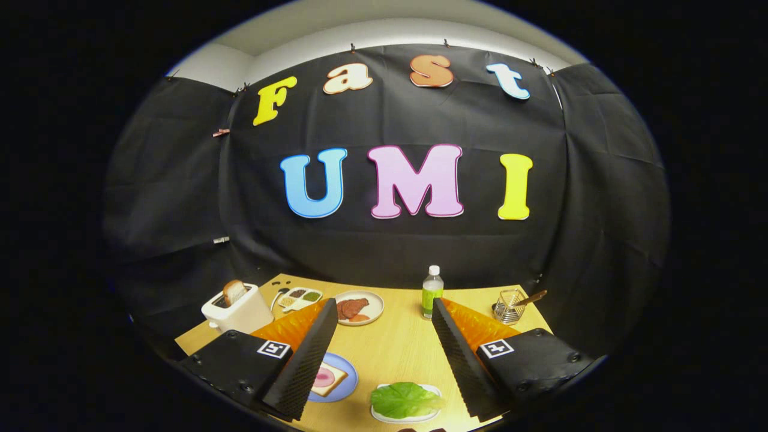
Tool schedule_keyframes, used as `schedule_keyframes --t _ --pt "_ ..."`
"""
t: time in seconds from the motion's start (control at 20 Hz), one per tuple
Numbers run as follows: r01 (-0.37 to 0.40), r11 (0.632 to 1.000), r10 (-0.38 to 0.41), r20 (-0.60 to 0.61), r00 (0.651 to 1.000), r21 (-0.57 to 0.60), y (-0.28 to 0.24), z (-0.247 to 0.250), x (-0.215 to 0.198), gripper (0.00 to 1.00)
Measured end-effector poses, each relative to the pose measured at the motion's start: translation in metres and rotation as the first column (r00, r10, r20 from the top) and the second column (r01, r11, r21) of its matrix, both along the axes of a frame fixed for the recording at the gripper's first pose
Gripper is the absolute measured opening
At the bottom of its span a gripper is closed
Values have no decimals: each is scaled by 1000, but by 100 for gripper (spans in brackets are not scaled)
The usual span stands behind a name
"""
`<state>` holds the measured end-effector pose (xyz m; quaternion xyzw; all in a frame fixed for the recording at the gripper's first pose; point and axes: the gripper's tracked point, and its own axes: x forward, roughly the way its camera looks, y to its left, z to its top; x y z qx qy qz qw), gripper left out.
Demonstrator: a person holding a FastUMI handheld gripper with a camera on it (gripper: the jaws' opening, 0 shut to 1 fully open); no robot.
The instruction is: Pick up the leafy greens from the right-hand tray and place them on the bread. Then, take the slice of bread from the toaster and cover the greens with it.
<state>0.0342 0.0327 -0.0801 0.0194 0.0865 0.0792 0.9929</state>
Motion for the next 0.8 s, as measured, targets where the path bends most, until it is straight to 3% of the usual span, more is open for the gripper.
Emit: schedule_keyframes --t 0.3,0.8 --pt "-97 994 84 -210 974 -49 -3 -94 -5 99" --pt "-281 954 197 -497 845 -100 -22 -247 -6 99"
